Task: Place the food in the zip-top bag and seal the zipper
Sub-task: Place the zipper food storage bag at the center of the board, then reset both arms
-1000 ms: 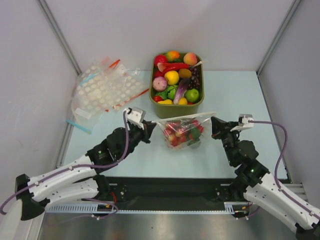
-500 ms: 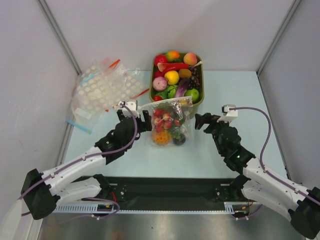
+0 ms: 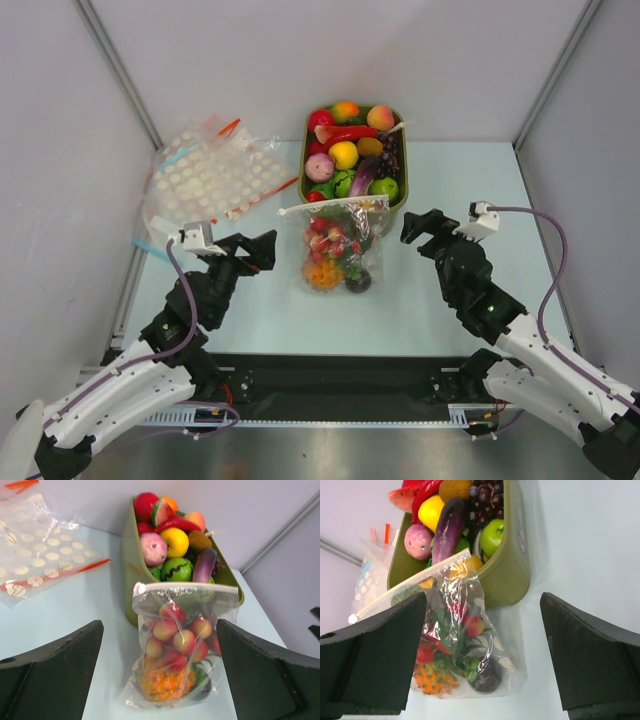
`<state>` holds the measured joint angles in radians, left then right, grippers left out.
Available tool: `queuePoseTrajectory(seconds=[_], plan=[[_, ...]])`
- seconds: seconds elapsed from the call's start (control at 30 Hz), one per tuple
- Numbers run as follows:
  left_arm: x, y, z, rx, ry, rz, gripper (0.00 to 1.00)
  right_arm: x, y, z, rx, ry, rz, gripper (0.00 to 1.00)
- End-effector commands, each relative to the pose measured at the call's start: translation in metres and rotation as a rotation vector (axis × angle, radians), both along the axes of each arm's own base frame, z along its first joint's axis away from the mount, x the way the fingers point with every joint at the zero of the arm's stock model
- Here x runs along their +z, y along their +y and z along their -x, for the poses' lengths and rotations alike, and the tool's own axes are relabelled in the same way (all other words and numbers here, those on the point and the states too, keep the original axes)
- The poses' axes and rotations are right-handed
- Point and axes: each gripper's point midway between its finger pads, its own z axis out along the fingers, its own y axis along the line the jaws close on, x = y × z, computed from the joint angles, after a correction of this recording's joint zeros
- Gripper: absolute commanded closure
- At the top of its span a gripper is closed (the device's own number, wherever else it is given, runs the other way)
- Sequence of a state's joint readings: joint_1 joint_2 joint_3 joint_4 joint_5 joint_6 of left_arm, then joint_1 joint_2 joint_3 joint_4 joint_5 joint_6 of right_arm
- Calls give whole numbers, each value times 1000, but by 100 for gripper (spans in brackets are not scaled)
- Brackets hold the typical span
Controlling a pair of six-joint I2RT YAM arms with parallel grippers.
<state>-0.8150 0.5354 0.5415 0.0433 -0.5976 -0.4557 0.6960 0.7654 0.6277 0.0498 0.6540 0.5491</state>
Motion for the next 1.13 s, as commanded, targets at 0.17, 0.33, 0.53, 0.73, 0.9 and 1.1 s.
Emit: queuePoseTrajectory(seconds=[0.17, 0.33, 0.53, 0.73, 0.9, 1.1], plan=[[-23, -30, 0, -129, -10, 7, 0, 34, -18, 18, -5, -57, -7, 0], [-28, -38, -4, -142, 15, -14, 0, 17, -3, 18, 72, -49, 8, 0], [-32, -36, -5, -134, 15, -31, 0, -19, -11, 11, -15, 86, 42, 0], [-30, -35, -5, -129, 9, -34, 0, -21, -9, 12, 14, 53, 67, 0], [-30, -34, -6, -122, 5, -36, 0, -21, -10, 12, 15, 37, 71, 0], [-33, -33, -8, -113, 10, -51, 0, -21, -13, 17, 22, 21, 67, 0]])
